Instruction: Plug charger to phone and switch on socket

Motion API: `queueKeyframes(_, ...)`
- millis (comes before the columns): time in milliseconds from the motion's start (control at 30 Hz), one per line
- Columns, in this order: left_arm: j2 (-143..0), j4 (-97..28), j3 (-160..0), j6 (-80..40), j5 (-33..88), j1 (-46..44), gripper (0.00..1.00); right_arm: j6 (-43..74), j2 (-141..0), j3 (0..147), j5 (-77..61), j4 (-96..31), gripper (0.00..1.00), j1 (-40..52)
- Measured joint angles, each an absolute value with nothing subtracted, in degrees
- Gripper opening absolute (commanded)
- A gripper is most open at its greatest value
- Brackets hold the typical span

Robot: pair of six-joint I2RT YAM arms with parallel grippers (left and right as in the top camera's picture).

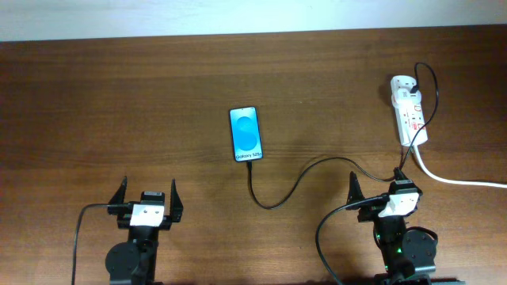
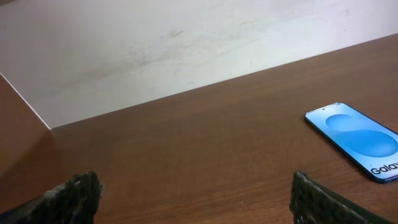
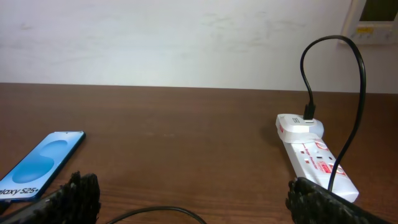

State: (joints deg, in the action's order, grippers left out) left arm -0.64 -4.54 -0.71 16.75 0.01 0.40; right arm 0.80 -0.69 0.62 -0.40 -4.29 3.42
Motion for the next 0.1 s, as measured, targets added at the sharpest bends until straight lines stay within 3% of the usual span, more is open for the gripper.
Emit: queueKeyframes(100,-0.6,-4.5,-0.7,16.8,0.0,0.4,1.00,0.8,-0.7,0.6,-0.4,-4.3,0.98,3.4)
